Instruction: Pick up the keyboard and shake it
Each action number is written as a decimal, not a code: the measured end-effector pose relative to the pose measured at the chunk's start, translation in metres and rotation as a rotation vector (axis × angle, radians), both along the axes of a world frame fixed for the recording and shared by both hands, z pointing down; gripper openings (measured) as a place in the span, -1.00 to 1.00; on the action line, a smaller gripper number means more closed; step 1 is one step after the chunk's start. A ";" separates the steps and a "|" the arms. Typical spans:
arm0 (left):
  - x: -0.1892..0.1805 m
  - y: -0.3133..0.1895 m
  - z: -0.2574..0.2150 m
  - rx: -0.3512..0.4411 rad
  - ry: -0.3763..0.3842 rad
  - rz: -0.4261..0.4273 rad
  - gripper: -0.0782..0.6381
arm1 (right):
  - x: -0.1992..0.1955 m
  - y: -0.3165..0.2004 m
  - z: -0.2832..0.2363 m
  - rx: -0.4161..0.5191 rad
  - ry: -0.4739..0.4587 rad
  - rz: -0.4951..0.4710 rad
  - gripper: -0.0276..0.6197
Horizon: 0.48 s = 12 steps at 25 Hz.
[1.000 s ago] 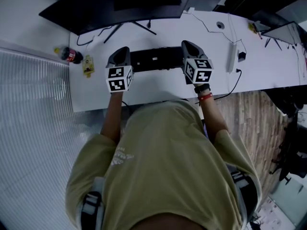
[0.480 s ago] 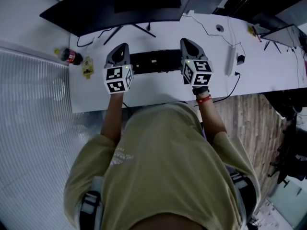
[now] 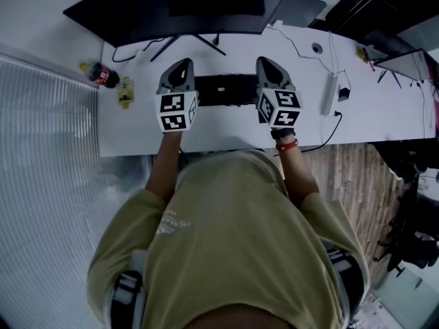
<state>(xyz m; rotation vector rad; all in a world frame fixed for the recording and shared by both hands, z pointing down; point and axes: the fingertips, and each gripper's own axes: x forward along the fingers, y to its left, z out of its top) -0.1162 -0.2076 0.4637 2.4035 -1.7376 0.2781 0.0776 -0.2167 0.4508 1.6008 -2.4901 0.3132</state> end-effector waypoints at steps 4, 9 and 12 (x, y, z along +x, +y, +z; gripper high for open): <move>-0.002 0.001 0.002 -0.002 -0.003 -0.001 -0.73 | -0.003 0.000 0.001 -0.001 0.006 -0.004 -0.84; -0.007 -0.001 0.014 -0.020 -0.018 0.004 -0.73 | -0.005 -0.002 0.013 -0.028 0.023 -0.047 -0.84; -0.017 -0.012 0.023 -0.028 -0.043 0.000 -0.73 | -0.008 -0.017 0.025 -0.038 0.086 -0.118 -0.84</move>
